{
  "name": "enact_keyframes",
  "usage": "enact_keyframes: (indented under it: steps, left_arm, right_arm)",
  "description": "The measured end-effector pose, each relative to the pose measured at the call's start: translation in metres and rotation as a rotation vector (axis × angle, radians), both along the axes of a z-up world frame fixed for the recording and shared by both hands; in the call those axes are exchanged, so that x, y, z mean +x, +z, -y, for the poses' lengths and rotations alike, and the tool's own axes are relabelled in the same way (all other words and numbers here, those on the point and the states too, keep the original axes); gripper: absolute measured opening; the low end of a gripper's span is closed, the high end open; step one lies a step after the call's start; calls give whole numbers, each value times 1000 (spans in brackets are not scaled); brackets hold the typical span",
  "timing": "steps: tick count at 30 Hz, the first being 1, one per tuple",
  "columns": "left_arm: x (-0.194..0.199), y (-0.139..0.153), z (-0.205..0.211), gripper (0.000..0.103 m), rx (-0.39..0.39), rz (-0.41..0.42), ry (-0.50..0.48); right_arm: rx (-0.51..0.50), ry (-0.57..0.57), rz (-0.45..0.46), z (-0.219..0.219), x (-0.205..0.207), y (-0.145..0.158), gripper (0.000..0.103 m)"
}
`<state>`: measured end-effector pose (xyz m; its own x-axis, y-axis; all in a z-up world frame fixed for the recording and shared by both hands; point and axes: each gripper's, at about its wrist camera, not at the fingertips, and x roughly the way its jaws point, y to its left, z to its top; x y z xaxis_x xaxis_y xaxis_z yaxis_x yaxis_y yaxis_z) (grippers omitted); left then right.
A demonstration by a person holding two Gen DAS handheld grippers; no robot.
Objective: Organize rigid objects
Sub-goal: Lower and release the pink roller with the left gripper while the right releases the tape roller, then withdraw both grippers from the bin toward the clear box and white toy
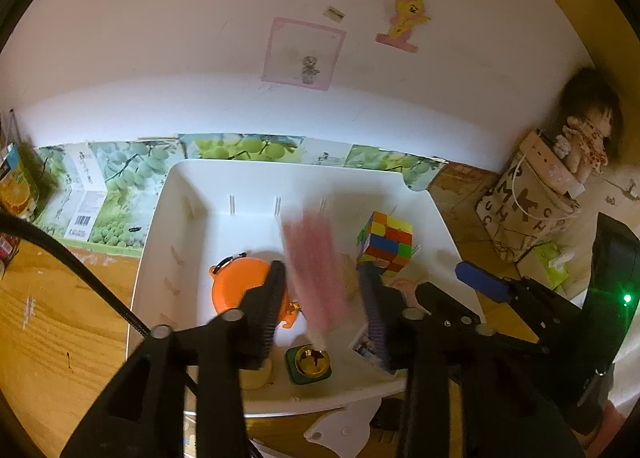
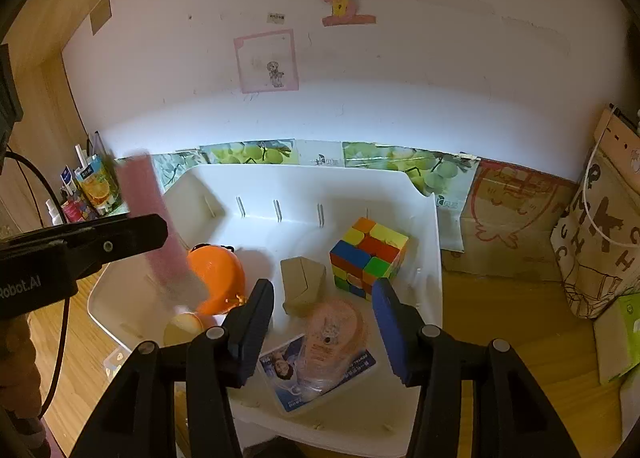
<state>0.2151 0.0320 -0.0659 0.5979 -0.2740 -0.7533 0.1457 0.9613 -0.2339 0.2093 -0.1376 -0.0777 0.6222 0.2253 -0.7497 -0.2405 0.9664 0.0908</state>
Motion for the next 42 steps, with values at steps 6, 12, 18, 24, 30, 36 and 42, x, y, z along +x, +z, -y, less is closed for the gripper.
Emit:
enact_keyframes:
  steps: [6,12,18,24,30,36,42]
  left_arm:
    - [-5,4,-5,70,-3,3,42]
    - [-19,17,-12,75,-20,21,77]
    - [-43,33,-14,76,-10,65,97]
    - [-73,44,-19,77,-10,88,127]
    - [-104,50,-25,77,-7,103,164]
    - [-136,50,-28,77,-11,105,199]
    - [-166,47,-28,77,-16,90,220]
  right_arm:
    - [28,-22,7,7,-4,5,65]
    - [58,-38,32,15,-16,19,70]
    - [96,-51,68,23,-35,36,78]
    - [140,-68,108,34,-56,53,81]
    - [141,-70,136,42,-84,60,81]
    - [144,-70,128,46,-116,58,81]
    - [150,-68,112,50,-147,54,81]
